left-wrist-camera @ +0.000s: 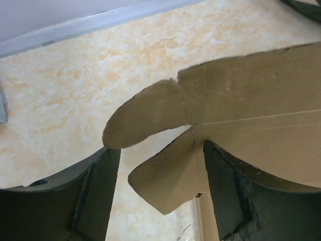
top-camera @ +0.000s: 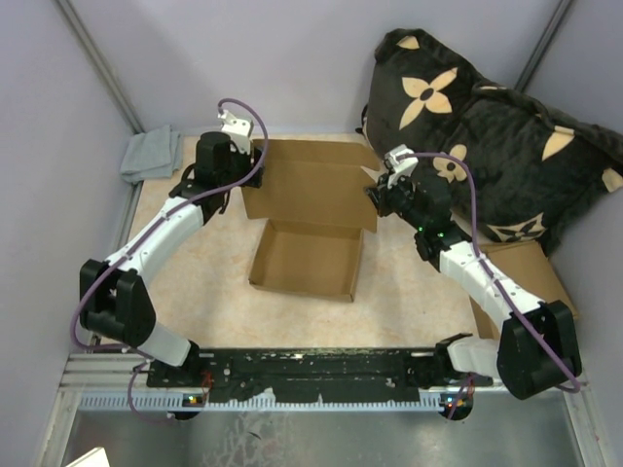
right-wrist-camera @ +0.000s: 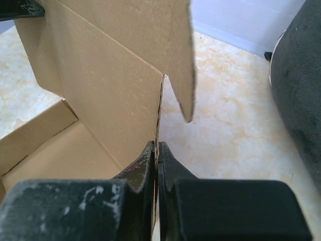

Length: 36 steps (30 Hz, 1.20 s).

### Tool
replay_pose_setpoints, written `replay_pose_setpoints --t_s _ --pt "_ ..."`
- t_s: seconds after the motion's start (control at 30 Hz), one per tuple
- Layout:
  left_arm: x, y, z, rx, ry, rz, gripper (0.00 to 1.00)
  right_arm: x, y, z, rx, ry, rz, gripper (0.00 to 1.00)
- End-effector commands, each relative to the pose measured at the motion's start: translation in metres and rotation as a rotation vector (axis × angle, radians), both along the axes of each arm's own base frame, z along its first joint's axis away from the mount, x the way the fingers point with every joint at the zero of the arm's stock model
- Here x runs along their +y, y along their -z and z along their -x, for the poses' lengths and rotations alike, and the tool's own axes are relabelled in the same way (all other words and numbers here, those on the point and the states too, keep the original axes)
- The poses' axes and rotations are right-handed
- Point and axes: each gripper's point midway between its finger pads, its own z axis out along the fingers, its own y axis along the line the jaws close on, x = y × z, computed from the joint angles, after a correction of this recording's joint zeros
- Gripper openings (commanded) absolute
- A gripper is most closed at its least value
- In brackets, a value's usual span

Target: Fold the paper box

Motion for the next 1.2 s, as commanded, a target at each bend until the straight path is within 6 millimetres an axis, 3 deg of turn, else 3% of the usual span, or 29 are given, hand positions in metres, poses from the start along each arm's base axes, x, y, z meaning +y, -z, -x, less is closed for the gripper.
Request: replay_pose_setpoints --t_s 0.0,0.1,0.17,0.37,0.6,0.83,1.17 --pt "0.011 -0.007 -0.007 -0.008 -0.017 -0.045 0.74 0.001 -0.048 -0.002 -0.147 -0.016 -0.025 0.0" --pt "0.011 -0.003 -0.005 0.01 0.004 -0.035 0.72 0.001 -0.045 -0.003 -0.138 -0.014 -0.022 0.0" --pt "0.007 -0.003 0.0 0.017 0.031 -0.02 0.65 0.002 -0.045 -0.004 -0.134 -0.016 -0.022 0.0" --pt "-0.014 -0.009 0.019 0.048 0.158 0.045 0.34 0.004 -0.04 -0.008 -0.085 -0.023 -0.015 0.01" --pt "-0.025 -0.012 0.034 0.067 0.236 0.078 0.0 0.01 -0.033 -0.012 0.095 -0.024 -0.005 0.19" --pt "-0.024 -0.008 0.043 0.085 0.247 0.078 0.0 0.009 -0.014 -0.009 0.28 -0.013 0.042 0.31" --pt "-0.013 -0.034 0.063 -0.006 0.218 0.106 0.0 0.002 0.001 -0.011 0.454 0.03 0.093 0.31"
